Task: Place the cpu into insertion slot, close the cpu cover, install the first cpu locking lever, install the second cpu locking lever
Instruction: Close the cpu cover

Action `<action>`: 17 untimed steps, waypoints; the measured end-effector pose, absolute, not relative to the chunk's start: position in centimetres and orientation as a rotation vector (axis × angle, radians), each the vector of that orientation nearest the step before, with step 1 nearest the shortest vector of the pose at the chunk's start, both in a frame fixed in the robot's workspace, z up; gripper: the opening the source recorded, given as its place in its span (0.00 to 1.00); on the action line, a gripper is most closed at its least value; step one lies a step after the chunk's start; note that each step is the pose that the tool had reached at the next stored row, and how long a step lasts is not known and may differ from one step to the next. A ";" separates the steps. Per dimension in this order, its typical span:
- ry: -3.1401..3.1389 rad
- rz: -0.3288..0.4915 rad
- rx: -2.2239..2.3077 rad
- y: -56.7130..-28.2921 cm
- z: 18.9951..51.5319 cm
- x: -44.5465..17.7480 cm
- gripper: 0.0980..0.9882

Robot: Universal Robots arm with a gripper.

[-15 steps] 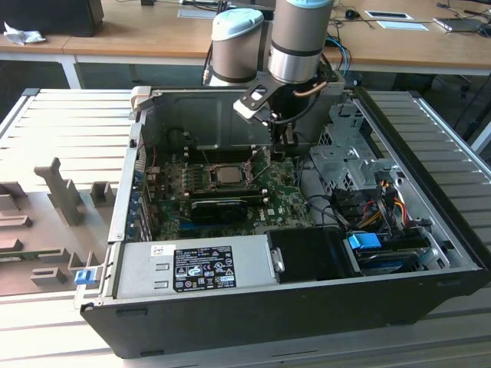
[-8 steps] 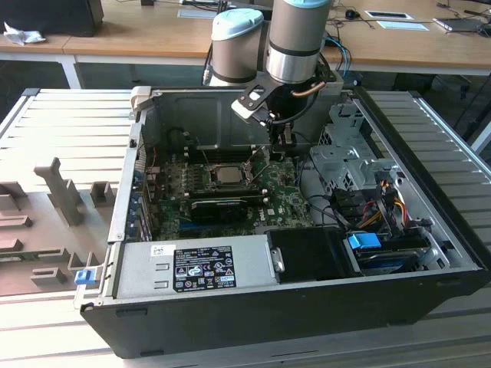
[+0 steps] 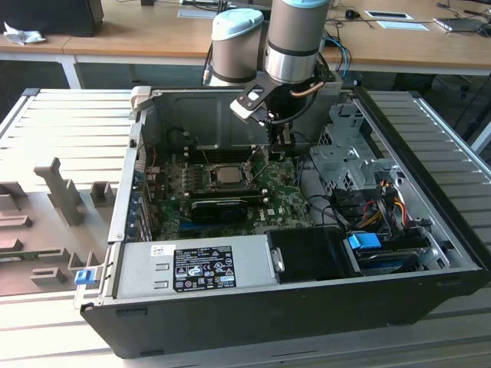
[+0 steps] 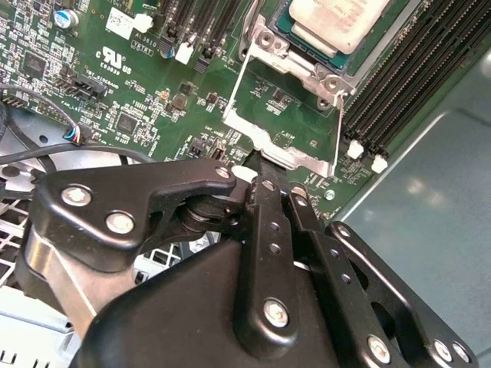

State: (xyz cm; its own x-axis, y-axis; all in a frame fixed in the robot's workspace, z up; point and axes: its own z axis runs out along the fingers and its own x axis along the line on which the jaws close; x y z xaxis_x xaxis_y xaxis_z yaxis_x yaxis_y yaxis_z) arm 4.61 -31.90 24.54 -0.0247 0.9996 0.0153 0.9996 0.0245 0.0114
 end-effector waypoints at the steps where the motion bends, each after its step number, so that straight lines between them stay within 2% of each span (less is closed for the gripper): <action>1: -2.246 -0.030 -2.192 -31.9 24.5 4.6 0.01; 17: -2.246 -0.029 -2.192 -31.9 24.5 4.3 0.01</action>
State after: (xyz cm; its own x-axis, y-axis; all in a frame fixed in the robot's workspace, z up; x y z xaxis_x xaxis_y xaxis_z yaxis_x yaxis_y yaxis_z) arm 4.25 -31.90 24.54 -0.0247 0.9996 0.0152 0.9996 0.0245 0.0114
